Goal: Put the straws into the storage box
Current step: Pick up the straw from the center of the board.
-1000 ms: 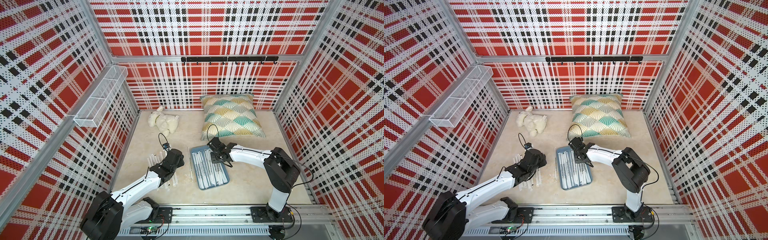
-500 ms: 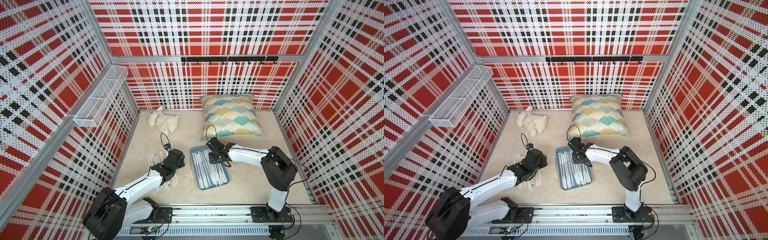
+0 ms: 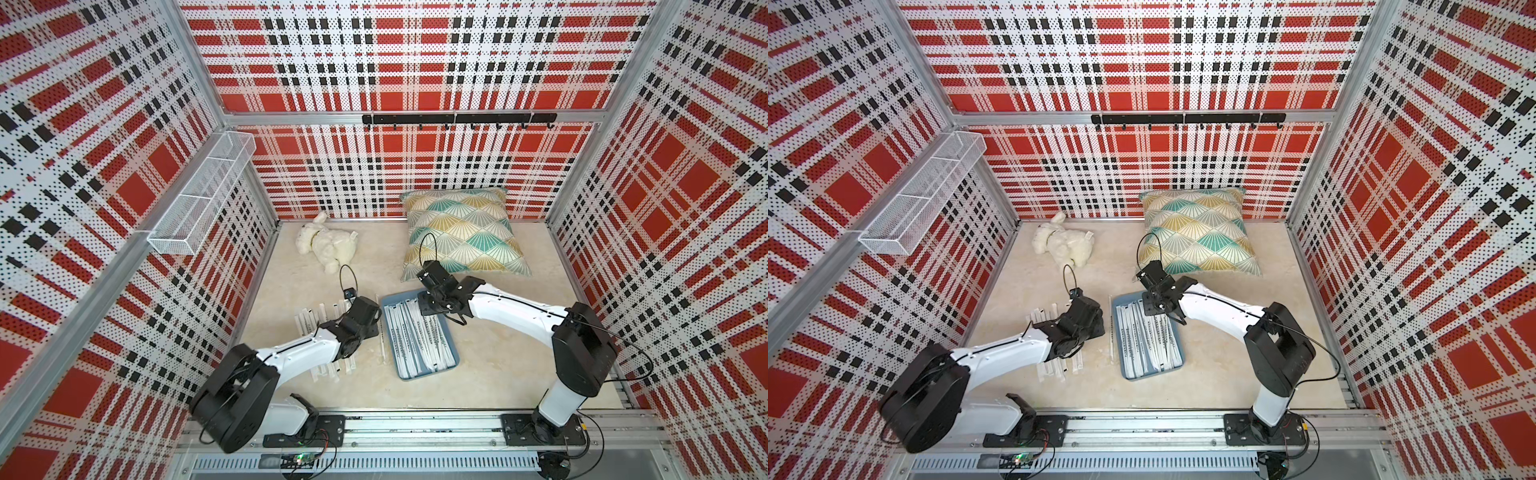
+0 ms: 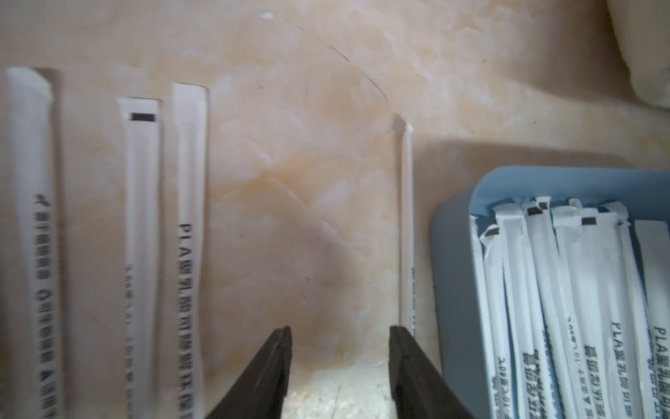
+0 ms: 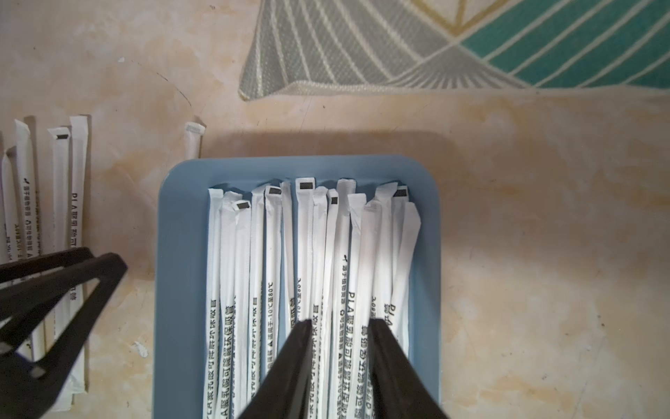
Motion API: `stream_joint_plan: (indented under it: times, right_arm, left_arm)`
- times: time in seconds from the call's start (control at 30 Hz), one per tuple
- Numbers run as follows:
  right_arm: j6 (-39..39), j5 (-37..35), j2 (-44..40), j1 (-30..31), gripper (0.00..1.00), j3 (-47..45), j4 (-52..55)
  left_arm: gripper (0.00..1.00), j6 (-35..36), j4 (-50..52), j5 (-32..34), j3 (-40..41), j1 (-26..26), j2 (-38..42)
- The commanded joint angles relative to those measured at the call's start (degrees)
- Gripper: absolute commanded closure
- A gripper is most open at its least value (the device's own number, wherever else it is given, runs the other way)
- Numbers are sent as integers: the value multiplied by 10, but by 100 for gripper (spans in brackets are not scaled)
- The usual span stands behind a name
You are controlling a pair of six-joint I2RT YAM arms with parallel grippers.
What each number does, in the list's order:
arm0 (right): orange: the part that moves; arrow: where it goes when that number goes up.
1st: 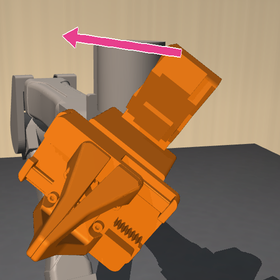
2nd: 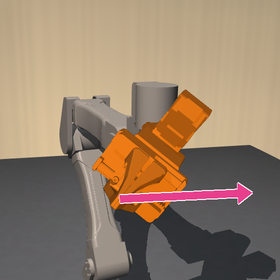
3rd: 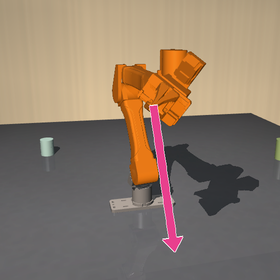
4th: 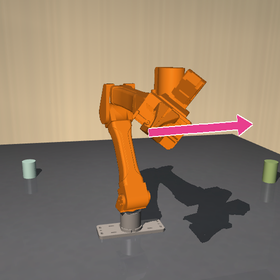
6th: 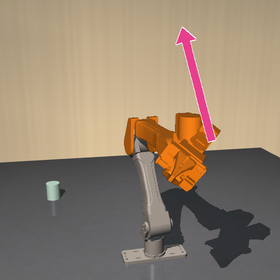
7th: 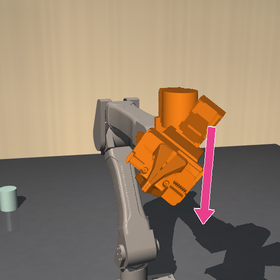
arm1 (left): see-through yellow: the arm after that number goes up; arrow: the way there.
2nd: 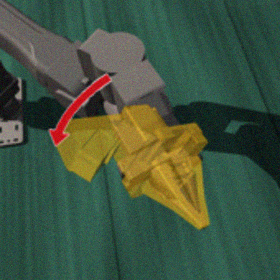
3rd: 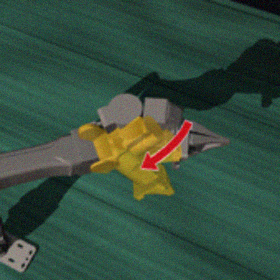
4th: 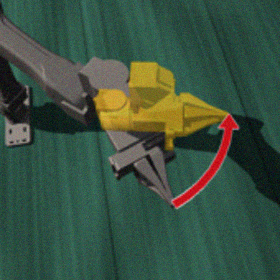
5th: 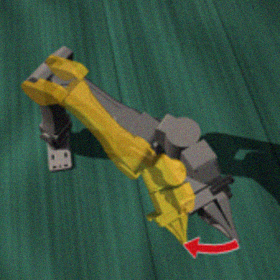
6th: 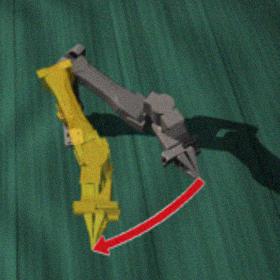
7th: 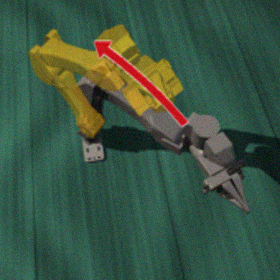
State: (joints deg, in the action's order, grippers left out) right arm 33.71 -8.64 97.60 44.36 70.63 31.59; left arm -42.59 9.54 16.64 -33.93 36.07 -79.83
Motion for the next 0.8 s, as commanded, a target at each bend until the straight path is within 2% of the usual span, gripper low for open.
stream_joint_plan:
  times: [0.0,0.6,0.7,0.77]
  right_arm:
    - [4,-3,-13,-7,66,-27,5]
    - [-2,2,-29,-19,67,-47,-9]
    - [-3,5,-29,-22,67,-51,-13]
    - [-3,7,-29,-23,67,-52,-14]
  left_arm:
    - [51,13,-1,6,-36,21,-31]
    - [56,14,9,46,-38,48,-121]
    - [59,12,13,49,-28,49,-113]
    - [65,12,15,50,-26,47,-111]
